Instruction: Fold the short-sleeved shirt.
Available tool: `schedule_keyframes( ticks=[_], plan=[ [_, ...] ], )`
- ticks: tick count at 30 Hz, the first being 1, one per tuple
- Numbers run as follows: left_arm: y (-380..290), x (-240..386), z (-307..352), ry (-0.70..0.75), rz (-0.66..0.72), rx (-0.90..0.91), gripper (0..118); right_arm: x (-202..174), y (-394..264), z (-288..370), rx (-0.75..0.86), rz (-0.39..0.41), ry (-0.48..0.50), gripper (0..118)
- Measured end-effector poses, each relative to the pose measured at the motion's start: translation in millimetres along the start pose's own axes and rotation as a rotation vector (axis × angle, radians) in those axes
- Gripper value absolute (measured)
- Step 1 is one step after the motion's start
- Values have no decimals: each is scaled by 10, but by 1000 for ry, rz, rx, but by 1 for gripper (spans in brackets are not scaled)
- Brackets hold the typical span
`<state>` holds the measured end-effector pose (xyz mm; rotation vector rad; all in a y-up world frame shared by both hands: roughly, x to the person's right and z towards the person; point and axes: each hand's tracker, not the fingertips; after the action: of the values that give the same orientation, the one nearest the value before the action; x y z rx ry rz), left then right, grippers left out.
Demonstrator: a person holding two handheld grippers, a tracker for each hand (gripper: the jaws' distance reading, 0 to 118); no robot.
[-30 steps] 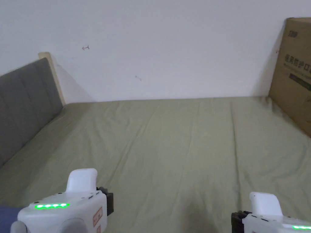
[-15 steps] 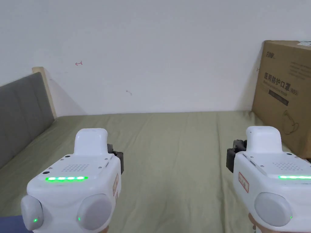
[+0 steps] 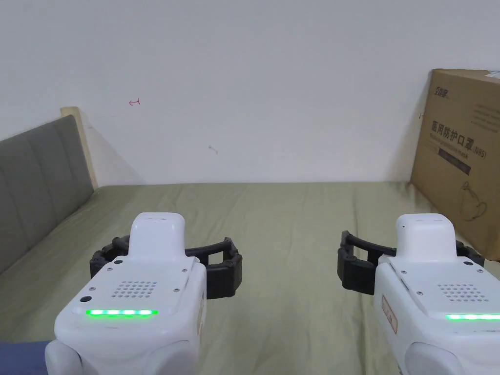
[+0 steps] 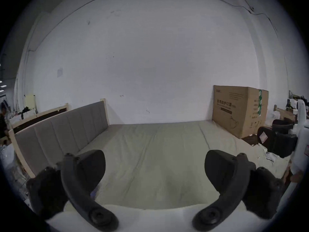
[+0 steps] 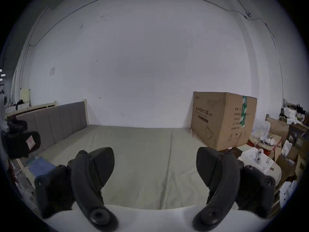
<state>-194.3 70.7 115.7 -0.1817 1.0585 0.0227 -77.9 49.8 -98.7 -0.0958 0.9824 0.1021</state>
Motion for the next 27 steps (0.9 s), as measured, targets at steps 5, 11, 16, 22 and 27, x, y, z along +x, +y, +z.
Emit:
schedule_keyframes(
  ticks=[5,11,16,22,27],
  plan=[
    [-1,38,-76,60,-41,-51,117,4,-12,-5,-1,8,0,107],
    [13,15,-115,-52,-11,-77,117,16,-38,-91,-31,-4,-3,107],
    [-2,-3,-182,-45,-13,-108,117,21,-53,-126,-44,3,-4,107],
    [51,-41,-171,-59,33,-109,117,35,-62,-127,-48,4,-9,107],
    [76,-49,-167,-21,22,-125,117,42,-74,-113,-51,-8,-2,107]
  ],
)
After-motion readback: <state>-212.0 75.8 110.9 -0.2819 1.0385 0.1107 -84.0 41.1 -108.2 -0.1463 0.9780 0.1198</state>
